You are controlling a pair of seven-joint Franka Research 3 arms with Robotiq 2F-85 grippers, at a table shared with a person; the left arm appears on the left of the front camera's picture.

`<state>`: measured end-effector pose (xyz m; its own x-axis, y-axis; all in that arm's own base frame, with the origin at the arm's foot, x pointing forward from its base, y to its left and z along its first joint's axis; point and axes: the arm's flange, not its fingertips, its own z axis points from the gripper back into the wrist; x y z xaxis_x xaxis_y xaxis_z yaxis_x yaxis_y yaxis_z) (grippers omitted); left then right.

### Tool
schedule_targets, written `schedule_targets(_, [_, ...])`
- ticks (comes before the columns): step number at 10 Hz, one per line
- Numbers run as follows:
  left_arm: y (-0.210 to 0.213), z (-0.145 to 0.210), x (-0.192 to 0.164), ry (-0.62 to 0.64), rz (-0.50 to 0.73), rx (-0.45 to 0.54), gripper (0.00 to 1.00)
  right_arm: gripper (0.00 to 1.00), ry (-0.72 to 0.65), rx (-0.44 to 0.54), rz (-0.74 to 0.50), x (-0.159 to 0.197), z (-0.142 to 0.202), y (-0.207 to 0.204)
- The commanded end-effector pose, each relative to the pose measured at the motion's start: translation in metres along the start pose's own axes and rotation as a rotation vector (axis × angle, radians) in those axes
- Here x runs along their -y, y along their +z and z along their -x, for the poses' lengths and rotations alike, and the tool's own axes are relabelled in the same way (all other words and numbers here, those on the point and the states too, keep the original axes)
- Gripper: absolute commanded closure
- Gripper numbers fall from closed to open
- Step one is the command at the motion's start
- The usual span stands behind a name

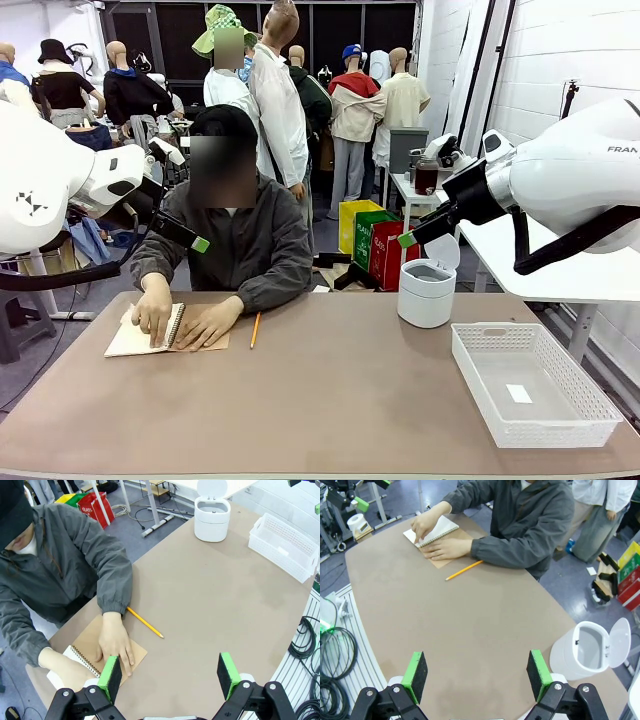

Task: Sort the paper based on its condition.
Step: If a person hands you a paper, place it in the Organizing basket , and if it's crumpled, put it in the Trash can.

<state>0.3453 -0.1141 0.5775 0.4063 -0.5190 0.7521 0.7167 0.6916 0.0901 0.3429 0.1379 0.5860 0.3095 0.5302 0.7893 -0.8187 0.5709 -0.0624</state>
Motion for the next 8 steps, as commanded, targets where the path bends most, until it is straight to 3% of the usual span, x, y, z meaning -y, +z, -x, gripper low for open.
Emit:
schedule_targets(1, [0.0012, -0.0003, -0.0008, 0.003, 0.006, -0.005, 0.00, 0.00, -0.003, -0.001, -0.009, 0.0001, 0.0008, 0.0004])
schedule_targets(8, [0.0012, -0.0003, -0.0008, 0.003, 0.006, -0.005, 0.00, 0.00, -0.003, -0.001, -0.009, 0.0001, 0.0008, 0.0004])
